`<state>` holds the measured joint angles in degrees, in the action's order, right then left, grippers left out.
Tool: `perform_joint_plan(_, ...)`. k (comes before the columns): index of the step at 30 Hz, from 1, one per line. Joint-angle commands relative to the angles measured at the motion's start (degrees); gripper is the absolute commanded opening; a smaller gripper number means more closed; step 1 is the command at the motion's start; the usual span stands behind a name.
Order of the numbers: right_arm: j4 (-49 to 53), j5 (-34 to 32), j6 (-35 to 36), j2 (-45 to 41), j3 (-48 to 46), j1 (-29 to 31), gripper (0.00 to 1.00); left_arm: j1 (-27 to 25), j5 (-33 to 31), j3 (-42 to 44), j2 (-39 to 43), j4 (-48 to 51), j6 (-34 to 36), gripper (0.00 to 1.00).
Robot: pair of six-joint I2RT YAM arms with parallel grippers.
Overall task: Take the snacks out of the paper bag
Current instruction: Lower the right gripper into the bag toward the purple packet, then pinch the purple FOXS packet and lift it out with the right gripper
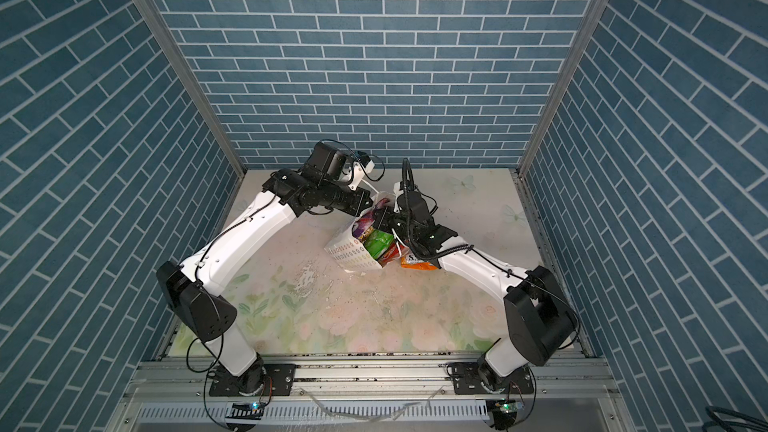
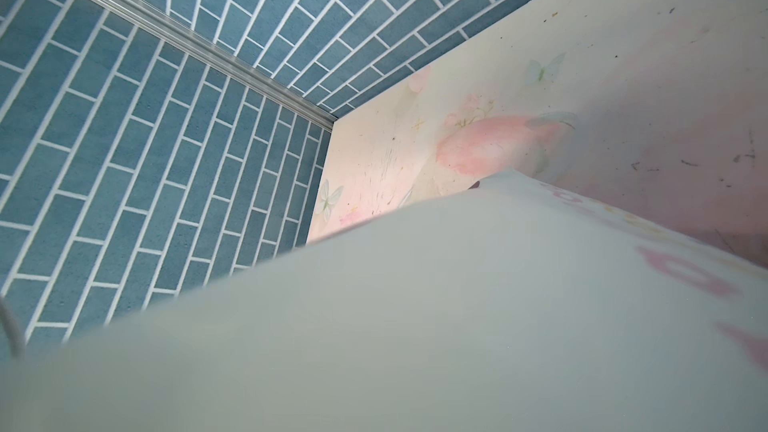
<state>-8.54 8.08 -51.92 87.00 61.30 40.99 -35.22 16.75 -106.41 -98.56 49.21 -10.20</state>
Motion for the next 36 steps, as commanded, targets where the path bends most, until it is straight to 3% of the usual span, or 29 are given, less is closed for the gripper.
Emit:
perform_joint_plan(1,-0.45,-2.16,2.8,-3.69,-0.34,0.08,0.0,0.68,-2.02,0.7,1.39,0.97,1.37,0.0)
perform_joint_plan(19,3.16,3.93,9.35,-10.21,-0.54,-1.71,0.0,1.04,-3.39,0.94,2.63,1.02,2.05,0.0)
perform_joint_plan(31,-9.91,18.74,5.18,-10.64,-1.9,-8.81,0.0,1.09,-3.39,1.39,2.91,0.84,2.15,0.0)
perform_joint_plan(36,-11.69,23.24,6.56,-10.54,-0.61,-10.04,0.0,1.07,-3.48,1.42,2.98,0.97,2.06,0.0)
